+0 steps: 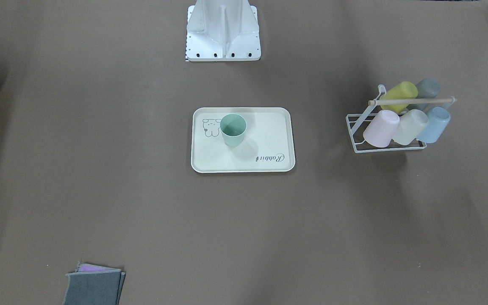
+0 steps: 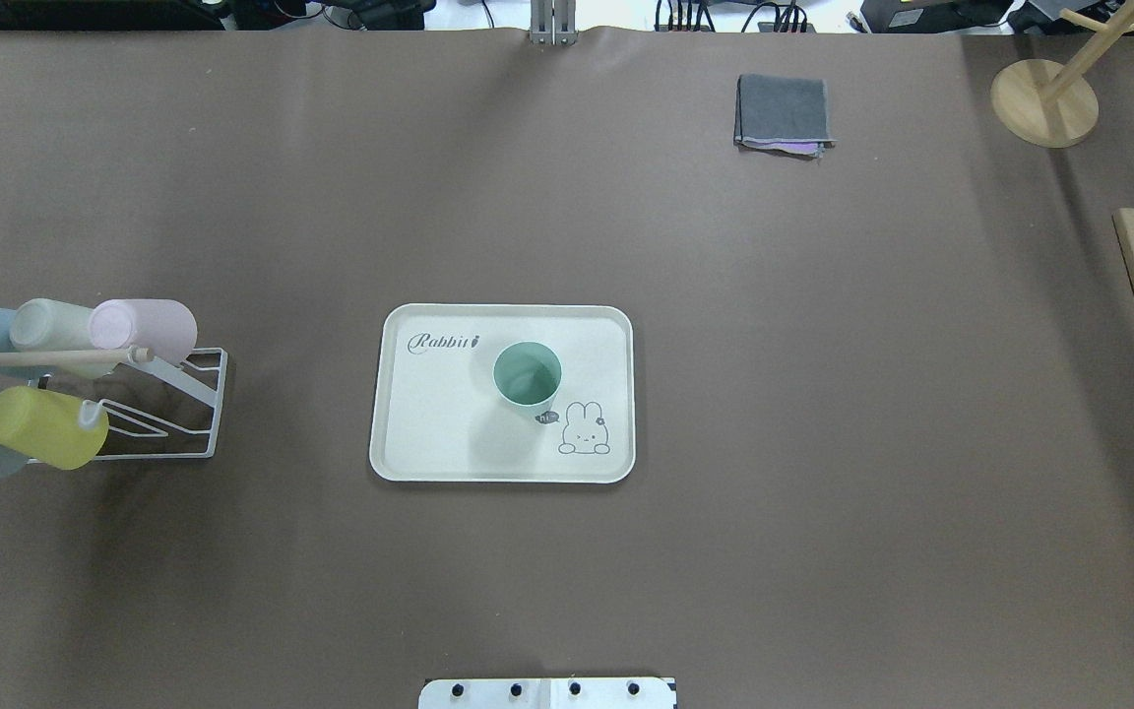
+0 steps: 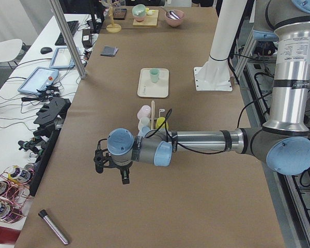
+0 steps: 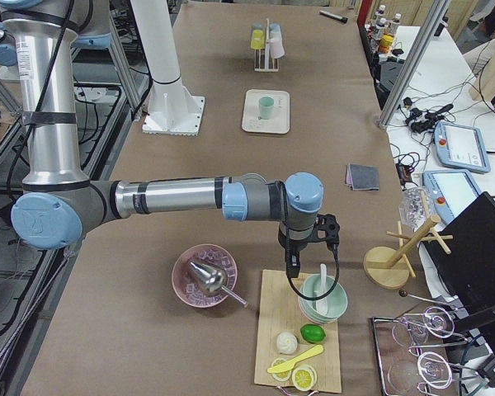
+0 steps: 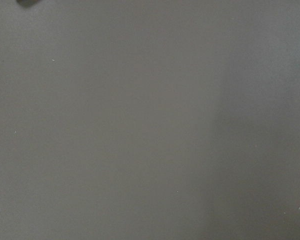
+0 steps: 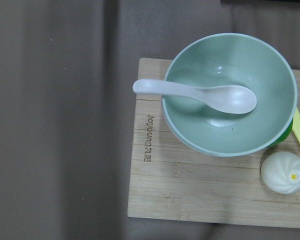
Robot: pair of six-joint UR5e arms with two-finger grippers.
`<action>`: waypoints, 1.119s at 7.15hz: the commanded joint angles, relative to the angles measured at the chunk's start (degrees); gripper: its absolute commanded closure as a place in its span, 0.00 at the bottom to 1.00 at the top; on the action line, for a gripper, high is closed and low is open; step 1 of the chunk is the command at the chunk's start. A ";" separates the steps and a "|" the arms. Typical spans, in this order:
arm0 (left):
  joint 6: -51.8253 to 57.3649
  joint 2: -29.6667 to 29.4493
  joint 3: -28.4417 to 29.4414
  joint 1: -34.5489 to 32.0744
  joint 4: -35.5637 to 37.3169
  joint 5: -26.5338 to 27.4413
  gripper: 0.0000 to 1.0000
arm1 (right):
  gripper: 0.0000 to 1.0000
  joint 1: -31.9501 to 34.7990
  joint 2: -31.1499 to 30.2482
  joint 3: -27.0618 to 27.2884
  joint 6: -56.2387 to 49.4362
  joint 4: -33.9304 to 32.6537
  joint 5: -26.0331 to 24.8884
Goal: Pick up and place green cup on tray
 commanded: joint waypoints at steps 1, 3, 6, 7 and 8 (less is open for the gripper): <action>0.15 2.74 -0.76 2.22 0.80 0.20 0.02 | 0.00 0.00 -0.26 -0.07 0.00 0.02 -0.07; 0.33 1.96 -1.27 7.40 3.60 5.09 0.02 | 0.00 -0.01 -0.26 0.02 0.00 0.02 0.02; 0.42 2.75 -4.00 7.33 5.46 4.95 0.02 | 0.00 -0.09 -0.44 -0.07 0.00 0.02 -0.07; 0.42 2.66 -4.09 6.98 6.42 2.60 0.02 | 0.00 -0.09 -0.53 -0.07 0.00 0.02 -0.07; 0.59 2.14 -4.88 5.50 9.39 0.93 0.02 | 0.00 -0.01 -0.44 -0.07 0.00 0.02 -0.16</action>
